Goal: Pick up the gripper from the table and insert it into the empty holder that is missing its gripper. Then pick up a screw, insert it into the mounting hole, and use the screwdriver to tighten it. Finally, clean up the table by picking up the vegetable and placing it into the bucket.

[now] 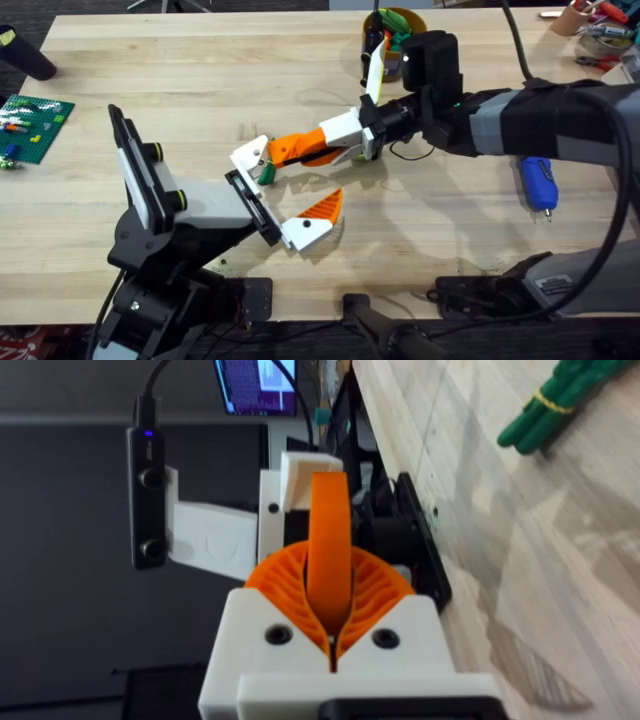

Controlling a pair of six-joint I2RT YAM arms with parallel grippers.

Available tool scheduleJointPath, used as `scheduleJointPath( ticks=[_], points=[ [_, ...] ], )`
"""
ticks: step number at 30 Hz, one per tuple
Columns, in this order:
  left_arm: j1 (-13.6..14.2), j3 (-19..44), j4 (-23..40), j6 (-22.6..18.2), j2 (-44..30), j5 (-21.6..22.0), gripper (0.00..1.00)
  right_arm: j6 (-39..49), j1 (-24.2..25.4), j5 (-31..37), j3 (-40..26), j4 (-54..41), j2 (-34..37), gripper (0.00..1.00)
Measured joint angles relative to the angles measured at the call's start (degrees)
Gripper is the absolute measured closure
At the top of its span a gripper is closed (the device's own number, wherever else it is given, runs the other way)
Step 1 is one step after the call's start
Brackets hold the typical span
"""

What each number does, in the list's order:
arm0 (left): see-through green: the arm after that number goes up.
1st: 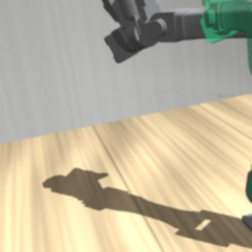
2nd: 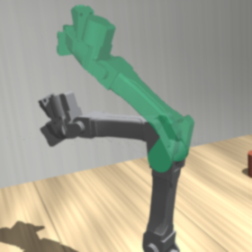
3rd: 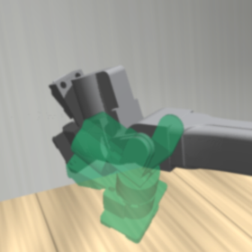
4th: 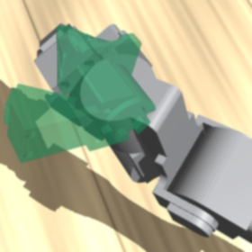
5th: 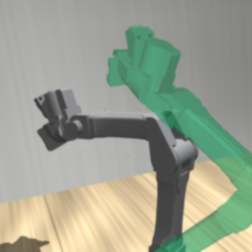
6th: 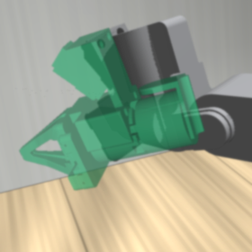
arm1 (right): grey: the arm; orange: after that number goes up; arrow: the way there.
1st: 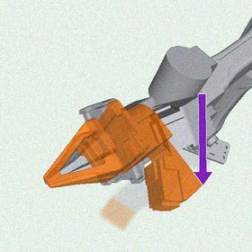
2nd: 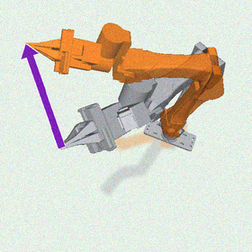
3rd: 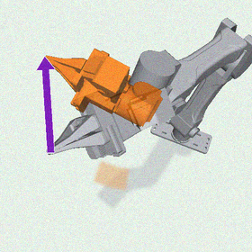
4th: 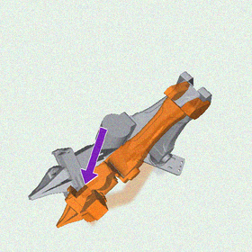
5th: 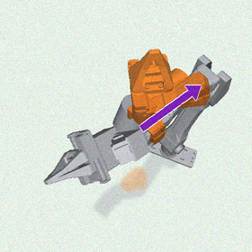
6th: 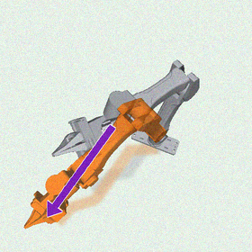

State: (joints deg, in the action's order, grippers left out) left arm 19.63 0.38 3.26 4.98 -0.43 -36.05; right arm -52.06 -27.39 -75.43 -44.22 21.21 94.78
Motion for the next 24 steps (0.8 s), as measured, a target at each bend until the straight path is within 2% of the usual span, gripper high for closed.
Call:
scheduleJointPath(
  ticks=[11,15,24],
  points=[
    [-0.06,-0.01,-0.10,0.17,0.01,0.53,0.015,-0.23,2.22,0.15,0.01,-0.42,0.00,0.981],
    [-0.06,0.00,-0.10,0.18,0.00,0.54,0.015,-0.23,4.10,-2.97,0.01,-0.35,0.00,0.981],
    [-0.06,-0.01,-0.11,0.24,0.00,0.52,0.015,-0.22,1.13,-3.97,0.01,-0.31,0.00,0.981]
  ],
)
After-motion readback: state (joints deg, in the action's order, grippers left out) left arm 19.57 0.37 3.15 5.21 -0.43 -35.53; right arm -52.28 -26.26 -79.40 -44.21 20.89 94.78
